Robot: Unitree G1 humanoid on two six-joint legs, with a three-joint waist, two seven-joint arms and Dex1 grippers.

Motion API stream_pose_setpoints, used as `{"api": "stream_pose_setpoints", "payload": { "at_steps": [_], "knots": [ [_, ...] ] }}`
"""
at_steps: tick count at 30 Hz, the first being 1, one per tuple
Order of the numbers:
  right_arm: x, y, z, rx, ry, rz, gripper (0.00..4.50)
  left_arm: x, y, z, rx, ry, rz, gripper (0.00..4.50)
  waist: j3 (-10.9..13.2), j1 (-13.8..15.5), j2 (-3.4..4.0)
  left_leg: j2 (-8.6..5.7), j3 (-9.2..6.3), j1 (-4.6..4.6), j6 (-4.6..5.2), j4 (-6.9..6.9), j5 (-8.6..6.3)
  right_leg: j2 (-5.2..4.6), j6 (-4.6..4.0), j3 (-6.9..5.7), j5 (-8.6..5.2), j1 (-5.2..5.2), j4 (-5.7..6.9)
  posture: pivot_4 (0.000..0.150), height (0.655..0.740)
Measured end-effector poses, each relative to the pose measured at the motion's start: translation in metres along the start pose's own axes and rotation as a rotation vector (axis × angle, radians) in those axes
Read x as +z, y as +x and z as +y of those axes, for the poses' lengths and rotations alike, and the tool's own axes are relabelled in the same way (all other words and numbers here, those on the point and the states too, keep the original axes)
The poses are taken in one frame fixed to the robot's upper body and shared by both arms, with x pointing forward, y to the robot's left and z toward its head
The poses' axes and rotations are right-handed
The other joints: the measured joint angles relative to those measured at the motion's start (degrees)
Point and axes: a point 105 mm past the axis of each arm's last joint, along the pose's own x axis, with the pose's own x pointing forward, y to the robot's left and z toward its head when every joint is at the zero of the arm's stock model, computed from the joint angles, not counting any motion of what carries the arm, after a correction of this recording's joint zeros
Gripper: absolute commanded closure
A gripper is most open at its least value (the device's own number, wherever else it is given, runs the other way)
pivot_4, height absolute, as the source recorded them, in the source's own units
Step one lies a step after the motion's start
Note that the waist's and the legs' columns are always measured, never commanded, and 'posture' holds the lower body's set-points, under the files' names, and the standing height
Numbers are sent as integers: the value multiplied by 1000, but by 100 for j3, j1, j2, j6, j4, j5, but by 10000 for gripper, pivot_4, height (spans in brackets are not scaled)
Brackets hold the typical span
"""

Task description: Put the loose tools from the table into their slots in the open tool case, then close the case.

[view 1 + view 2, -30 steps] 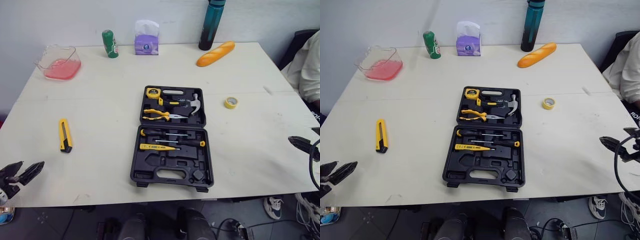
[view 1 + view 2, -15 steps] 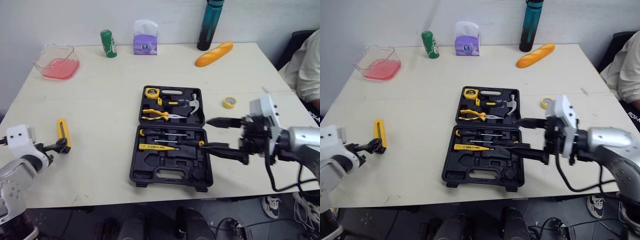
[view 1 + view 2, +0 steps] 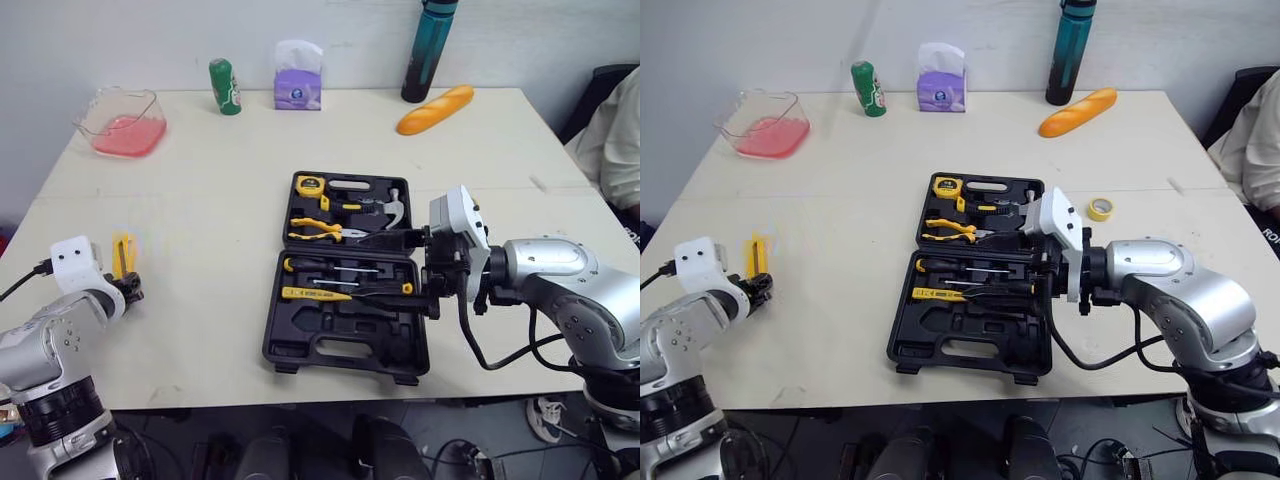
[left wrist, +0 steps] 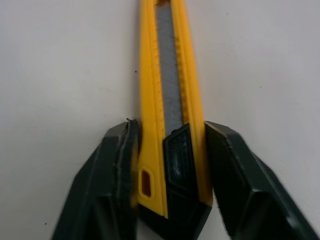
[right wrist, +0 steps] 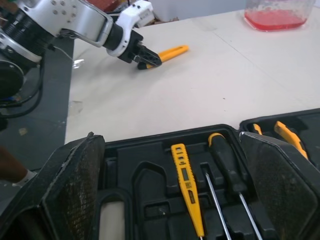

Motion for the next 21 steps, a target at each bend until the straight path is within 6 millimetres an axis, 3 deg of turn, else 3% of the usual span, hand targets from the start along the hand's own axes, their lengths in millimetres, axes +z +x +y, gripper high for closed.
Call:
{"api": "stream_pose_setpoints", "payload": {
  "at_steps": [4,8,10,13,17,21],
  "knots": [
    [0,-1,-1,-7,-7,-2,0,5,0,0,-18,32,-7,30929,0,30,0,0,-1,-2,-1,-2,0,0,0,-3,0,-2,-2,1500,7394],
    [-10,-10,-2,-34,16,32,0,24,-6,-13,-151,232,-56,30930,11,39,-24,0,-9,-19,-25,0,-11,-4,-2,-12,-1,-14,-5,1500,7394],
    [-15,-19,-5,-70,28,59,0,42,-17,-35,-295,434,-110,30930,11,36,-27,-6,-7,-38,-28,1,-13,-13,-3,-14,-1,-30,-7,1500,7394],
    [-23,-35,-5,-123,57,98,0,54,-38,-87,-593,630,-133,30930,13,47,-21,-11,-11,-49,-4,-1,0,-20,-3,-28,-1,-32,-18,1500,7394],
    [-31,-50,9,-153,75,153,0,31,-72,-156,-1048,876,-64,30930,12,33,-20,-7,0,-93,8,1,7,19,0,-53,0,-71,-21,1500,7394],
    [-41,-62,22,-182,112,214,0,6,-87,-189,-1271,997,40,30930,14,33,-19,4,24,-91,3,2,11,73,2,-59,1,-79,-14,1500,7394]
  ]
}}
